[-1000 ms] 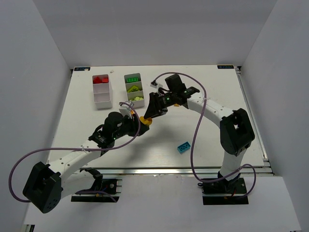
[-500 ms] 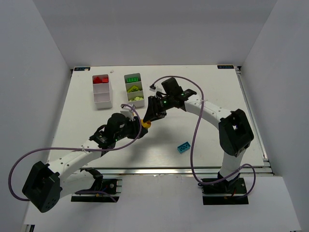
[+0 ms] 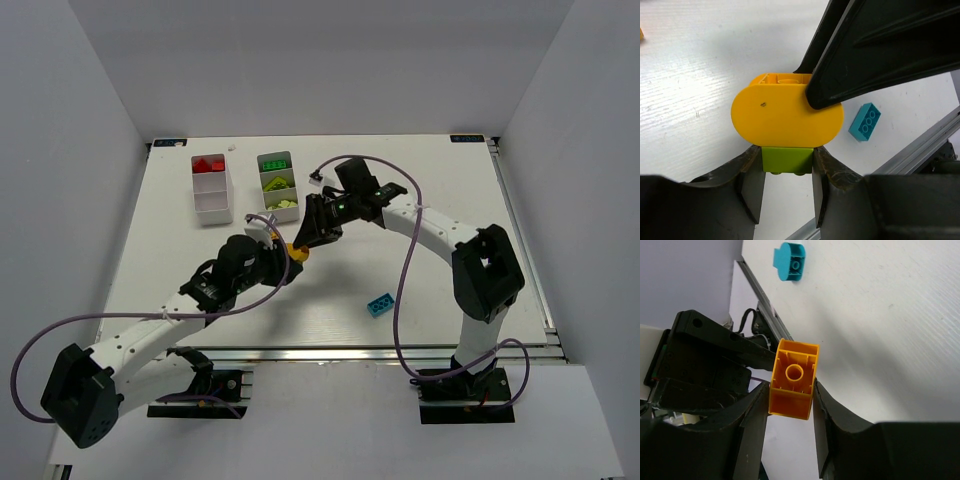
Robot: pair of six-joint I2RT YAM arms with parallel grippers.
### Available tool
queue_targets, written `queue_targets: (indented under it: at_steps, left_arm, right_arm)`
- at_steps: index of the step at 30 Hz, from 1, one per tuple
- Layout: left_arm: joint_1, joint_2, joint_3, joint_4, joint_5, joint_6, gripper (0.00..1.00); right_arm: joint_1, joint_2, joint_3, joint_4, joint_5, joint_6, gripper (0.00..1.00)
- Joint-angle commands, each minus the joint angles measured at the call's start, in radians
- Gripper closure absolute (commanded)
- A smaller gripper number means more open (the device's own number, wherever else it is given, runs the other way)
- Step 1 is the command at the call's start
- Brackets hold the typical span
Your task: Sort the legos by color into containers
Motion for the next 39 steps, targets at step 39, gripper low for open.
queue_targets:
  at_steps: [39]
  left_arm:
    - [0.250,0.472,0.739,-0.373,-0.221,-0.056,0.77]
  right_arm:
    - [-0.297,-0.115,0.112,0.331,0.083,-0.309,1.00]
